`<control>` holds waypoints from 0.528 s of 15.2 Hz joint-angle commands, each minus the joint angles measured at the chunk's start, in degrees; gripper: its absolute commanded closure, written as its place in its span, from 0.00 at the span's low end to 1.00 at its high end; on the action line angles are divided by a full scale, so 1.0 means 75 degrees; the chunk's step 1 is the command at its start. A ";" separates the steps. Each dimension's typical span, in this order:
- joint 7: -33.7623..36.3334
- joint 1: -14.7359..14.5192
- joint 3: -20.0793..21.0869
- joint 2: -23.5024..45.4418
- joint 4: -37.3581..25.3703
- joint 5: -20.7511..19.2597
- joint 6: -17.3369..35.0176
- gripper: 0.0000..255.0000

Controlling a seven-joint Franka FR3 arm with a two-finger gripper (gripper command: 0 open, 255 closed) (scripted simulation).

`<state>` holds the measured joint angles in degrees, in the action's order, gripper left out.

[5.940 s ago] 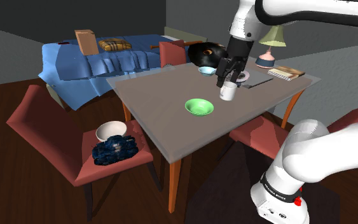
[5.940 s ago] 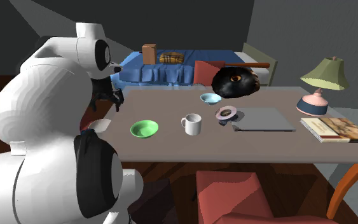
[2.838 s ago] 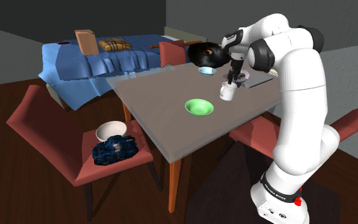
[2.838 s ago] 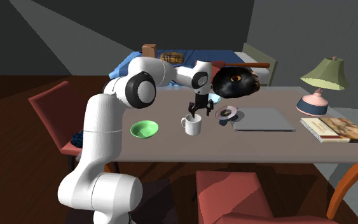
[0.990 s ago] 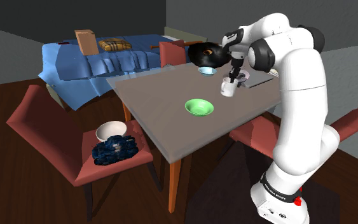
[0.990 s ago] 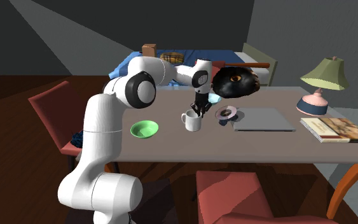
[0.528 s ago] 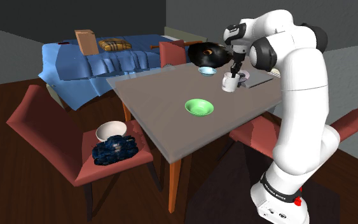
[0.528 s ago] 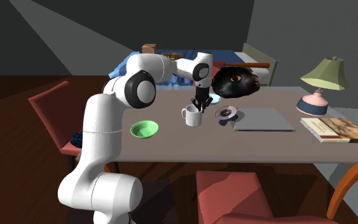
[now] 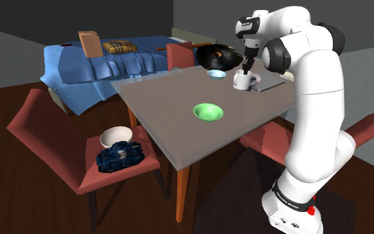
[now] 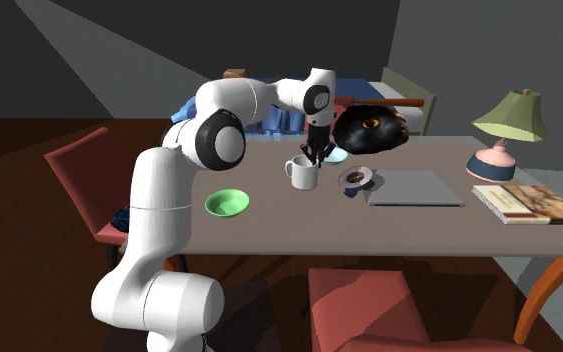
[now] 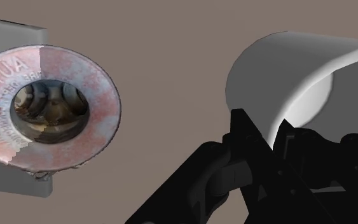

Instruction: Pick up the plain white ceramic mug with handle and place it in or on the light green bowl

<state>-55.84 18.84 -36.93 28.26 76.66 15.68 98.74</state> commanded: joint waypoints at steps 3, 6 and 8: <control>0.0312 -0.0437 -0.0057 -0.0501 0.0433 -0.0260 -0.0005 1.00; 0.0848 -0.1117 -0.0083 -0.1233 0.1312 -0.0665 0.0257 1.00; 0.1247 -0.1523 -0.0057 -0.1692 0.1813 -0.0937 0.0388 1.00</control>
<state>-47.94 8.91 -37.41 17.23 88.26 9.66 100.95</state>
